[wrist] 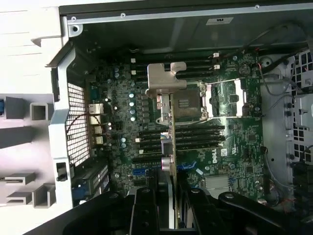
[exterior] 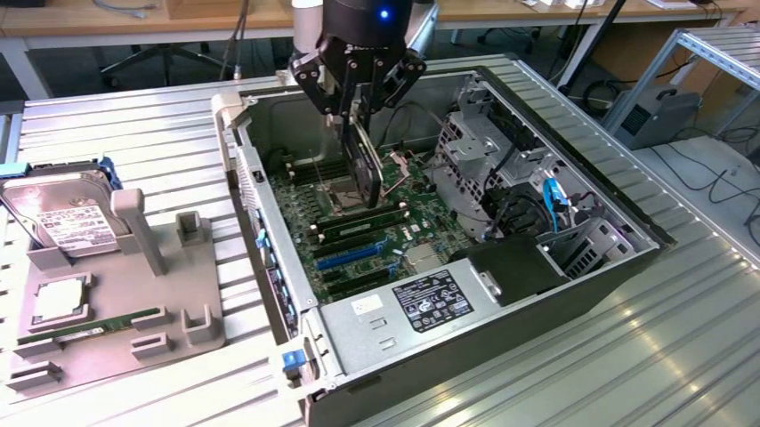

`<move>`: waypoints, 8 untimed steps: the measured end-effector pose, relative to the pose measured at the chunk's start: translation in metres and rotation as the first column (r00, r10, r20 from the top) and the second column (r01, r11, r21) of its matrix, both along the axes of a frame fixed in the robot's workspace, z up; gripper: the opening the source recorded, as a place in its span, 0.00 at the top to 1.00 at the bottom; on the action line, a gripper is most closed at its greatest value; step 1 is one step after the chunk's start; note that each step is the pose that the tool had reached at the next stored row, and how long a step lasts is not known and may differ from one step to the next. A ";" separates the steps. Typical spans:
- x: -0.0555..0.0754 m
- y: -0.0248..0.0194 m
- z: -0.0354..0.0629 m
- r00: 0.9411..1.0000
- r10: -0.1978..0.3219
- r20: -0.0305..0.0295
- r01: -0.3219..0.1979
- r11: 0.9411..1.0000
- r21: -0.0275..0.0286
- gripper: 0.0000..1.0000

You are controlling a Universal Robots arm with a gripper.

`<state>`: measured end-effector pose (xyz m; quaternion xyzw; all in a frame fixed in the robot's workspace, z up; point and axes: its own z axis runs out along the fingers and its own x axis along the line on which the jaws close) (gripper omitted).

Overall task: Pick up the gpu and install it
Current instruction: 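Pick up the gpu and move the gpu toward the slot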

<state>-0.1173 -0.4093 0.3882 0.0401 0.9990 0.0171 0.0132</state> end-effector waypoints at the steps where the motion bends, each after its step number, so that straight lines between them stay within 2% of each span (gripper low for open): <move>1: 0.001 0.0000 -0.0005 1.000 0.000 0.000 0.000 1.000 0.000 0.73; 8: 0.012 0.0000 -0.0045 1.000 0.000 0.000 0.000 1.000 0.000 0.73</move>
